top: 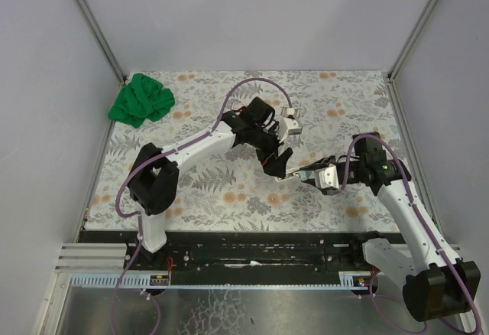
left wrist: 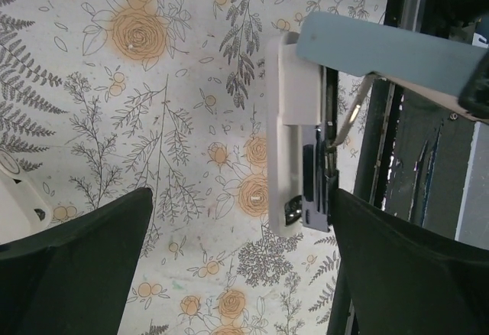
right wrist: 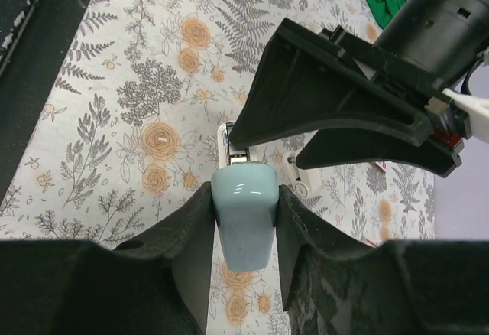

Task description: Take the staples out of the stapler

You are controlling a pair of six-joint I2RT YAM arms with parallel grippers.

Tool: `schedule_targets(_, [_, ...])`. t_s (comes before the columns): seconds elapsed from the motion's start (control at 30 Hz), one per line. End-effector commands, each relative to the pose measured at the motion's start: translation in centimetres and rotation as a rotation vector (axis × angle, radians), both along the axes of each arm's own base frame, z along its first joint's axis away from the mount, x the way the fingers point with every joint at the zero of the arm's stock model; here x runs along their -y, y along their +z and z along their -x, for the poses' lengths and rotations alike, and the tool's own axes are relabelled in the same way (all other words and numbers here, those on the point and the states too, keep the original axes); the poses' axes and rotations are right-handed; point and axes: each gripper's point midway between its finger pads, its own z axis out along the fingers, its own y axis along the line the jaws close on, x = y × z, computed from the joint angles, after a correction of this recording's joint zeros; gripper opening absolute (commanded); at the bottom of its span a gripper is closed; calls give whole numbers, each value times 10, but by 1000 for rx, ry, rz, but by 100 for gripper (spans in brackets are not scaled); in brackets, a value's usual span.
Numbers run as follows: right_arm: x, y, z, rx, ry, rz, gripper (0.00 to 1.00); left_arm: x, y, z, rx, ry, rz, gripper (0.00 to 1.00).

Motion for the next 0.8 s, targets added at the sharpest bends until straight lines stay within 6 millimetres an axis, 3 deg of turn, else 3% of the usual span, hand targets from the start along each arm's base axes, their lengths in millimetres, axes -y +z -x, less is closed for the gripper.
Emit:
schedule_targets(0.0, [-11, 37, 11, 75, 88, -91, 0, 0, 1, 9, -39, -36, 0, 100])
schedule_targets(0.17, [-13, 46, 14, 72, 104, -115, 0, -4, -8, 19, -72, -79, -9, 100])
schedule_targets(0.47, [-12, 49, 15, 84, 108, -111, 0, -8, -15, 29, -105, -129, -12, 90])
schedule_targets(0.77, [-15, 65, 22, 72, 134, -166, 0, -10, -15, 39, -134, -180, 2, 80])
